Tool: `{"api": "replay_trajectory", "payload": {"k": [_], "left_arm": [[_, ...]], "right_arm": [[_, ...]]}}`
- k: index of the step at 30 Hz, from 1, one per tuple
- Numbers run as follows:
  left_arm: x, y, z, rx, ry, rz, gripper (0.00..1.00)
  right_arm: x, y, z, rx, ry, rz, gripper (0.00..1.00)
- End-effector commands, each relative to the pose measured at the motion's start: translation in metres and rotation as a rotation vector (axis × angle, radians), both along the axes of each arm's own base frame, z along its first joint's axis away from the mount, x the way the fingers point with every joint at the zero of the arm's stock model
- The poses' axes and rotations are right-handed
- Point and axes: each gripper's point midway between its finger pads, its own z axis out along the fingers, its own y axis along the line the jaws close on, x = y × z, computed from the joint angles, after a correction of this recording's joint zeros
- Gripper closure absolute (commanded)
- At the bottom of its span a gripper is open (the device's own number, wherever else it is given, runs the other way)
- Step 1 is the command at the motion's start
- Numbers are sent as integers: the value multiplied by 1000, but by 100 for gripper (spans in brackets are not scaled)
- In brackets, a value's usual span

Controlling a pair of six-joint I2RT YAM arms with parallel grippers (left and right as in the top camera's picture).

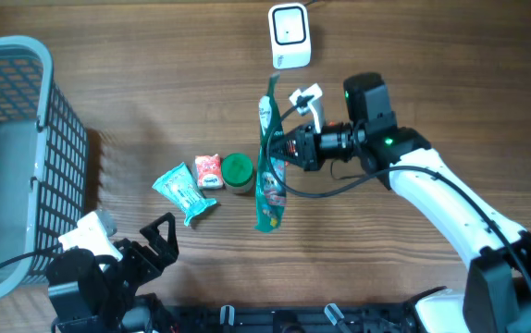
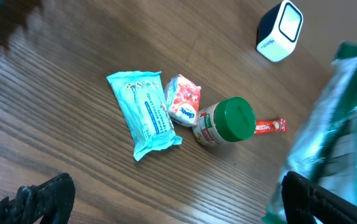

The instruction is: Scan the item barcode

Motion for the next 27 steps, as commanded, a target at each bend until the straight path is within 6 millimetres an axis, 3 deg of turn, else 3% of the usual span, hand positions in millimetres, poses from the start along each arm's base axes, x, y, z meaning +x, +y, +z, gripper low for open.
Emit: {"api": "replay_trajectory", "payload": {"k": [1,3,6,8,10,14,19,21,23,27], "left_arm": [[0,-2,0,8,-6,-19,0],[0,-2,0,8,-6,-19,0],[0,-2,0,8,-6,-20,0],[0,-2,0,8,-6,-19,0],[0,-2,0,8,-6,-19,0],[0,-2,0,8,-6,-19,0],[0,-2,0,8,-6,-19,0],[0,-2,0,8,-6,-19,0],[0,-2,0,8,-6,-19,0],[0,-2,0,8,-6,-19,0]], "right_arm": [[-16,-10,-69,-65,100,12,96],[-27,-4,-69,56,132,98,91],[-20,-14,-85,43,229,46,68],[-12,-32,-106,-49,291,-49,21],[-6,-51,-114,-93,338,-119,1],[17,-93,-114,-188,349,-240,1],[23,-115,-77,-506,282,-257,0],[19,-103,-46,-624,218,-246,0],[12,-81,-30,-684,194,-276,0],[-33,-12,-37,-773,54,-117,0]]}}
